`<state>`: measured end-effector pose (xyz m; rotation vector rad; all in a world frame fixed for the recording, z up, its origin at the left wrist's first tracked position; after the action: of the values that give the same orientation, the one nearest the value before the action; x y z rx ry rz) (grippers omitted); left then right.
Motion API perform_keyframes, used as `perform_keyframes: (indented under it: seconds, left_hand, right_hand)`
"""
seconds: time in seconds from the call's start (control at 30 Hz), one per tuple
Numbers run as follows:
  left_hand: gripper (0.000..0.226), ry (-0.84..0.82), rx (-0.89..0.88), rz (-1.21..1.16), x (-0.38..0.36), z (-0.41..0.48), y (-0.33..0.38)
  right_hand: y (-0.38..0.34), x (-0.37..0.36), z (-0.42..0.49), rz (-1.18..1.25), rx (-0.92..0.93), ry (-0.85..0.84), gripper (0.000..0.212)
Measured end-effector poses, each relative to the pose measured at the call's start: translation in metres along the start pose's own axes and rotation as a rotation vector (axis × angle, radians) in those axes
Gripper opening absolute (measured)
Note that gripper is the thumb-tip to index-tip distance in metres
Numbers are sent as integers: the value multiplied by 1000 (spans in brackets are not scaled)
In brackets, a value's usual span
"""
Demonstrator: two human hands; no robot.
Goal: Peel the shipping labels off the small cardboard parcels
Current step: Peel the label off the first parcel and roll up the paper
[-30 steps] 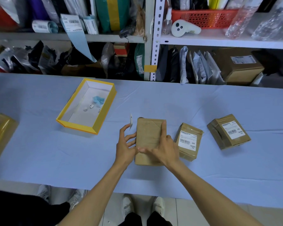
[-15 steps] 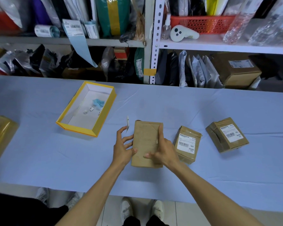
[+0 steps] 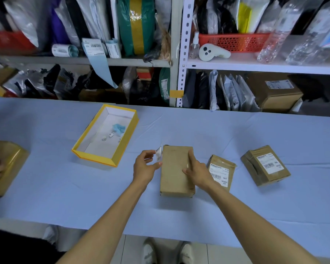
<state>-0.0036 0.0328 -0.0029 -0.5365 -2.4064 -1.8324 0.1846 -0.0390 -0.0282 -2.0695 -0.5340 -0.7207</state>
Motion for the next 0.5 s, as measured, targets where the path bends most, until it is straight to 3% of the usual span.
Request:
perform_keyframes:
  seconds: [0.17, 0.37, 0.5]
  left_hand:
    - [23, 8, 17, -29, -2, 9, 25]
    - [33, -111, 7, -140, -19, 5, 55]
    - [33, -155, -38, -168, -26, 0, 71]
  right_hand:
    - [-23, 31, -13, -81, 84, 209, 63]
    - [-62, 53, -19, 437, 229, -2, 57]
    - [-61, 64, -21, 586, 234, 35, 51]
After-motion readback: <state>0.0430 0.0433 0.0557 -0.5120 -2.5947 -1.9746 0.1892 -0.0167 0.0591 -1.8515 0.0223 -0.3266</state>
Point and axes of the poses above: each hand's wrist, its own z-axis towards the middle knuckle, its own x-axis out of the back of the hand, y = z × x, the point moved 5 cm from there along z, towards the middle knuckle, and after that the axes turned 2 degrees about z, right-handed, at the moved point
